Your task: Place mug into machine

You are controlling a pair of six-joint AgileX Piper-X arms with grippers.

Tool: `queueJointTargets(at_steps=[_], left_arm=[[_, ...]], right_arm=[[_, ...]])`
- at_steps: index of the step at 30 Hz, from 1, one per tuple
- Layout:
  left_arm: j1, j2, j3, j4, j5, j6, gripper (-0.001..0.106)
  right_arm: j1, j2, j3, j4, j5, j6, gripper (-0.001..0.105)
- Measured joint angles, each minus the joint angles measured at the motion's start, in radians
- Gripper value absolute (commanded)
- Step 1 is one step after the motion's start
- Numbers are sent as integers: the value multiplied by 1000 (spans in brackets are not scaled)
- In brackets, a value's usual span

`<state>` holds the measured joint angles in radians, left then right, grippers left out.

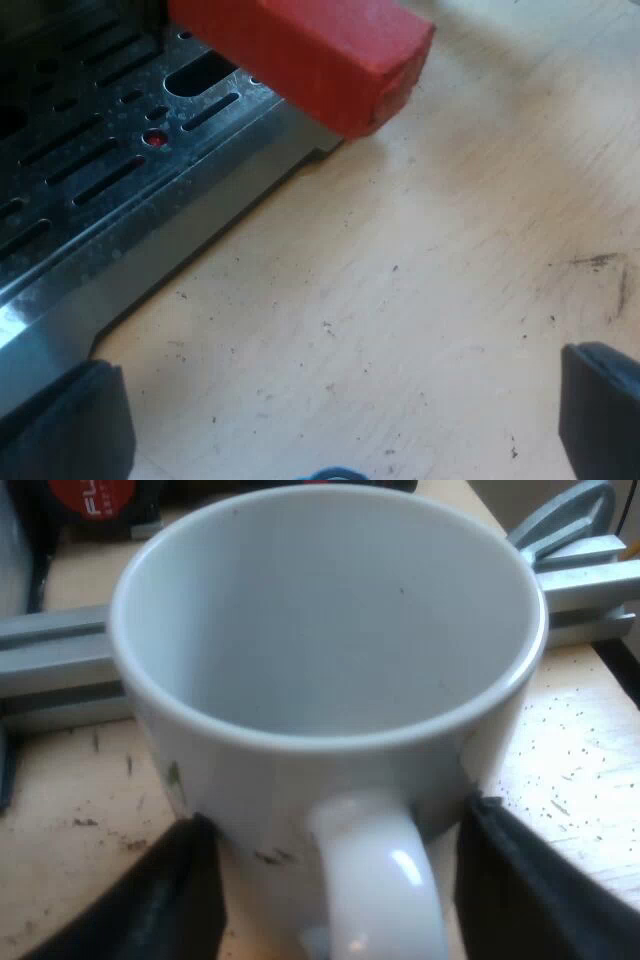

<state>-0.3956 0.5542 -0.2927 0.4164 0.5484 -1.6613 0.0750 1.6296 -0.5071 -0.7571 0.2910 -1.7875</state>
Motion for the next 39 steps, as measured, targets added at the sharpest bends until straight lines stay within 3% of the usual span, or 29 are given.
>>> queueJointTargets(at_steps=[6, 16, 22, 24, 30, 32, 38, 39], left_arm=[[0, 0, 0, 0, 0, 0, 89], [0, 0, 0, 0, 0, 0, 89], [0, 0, 0, 0, -4, 0, 89], [0, 0, 0, 0, -49, 0, 89], [0, 0, 0, 0, -93, 0, 89], [0, 0, 0, 0, -154, 0, 89], [0, 0, 0, 0, -166, 8, 89], [0, 0, 27, -64, -187, 33, 89]], right_arm=[[-7, 0, 0, 50, -1, 6, -1], [-7, -57, 17, 103, 5, -72, 0], [-7, -228, 121, 162, -88, -90, 0], [-7, -310, 142, 226, -127, -98, 0], [-7, -495, 156, 385, -200, -113, 0], [-7, -580, 156, 445, -234, -113, 0], [-7, -788, 158, 597, -314, -113, 0], [-7, -875, 158, 678, -343, -113, 0]])
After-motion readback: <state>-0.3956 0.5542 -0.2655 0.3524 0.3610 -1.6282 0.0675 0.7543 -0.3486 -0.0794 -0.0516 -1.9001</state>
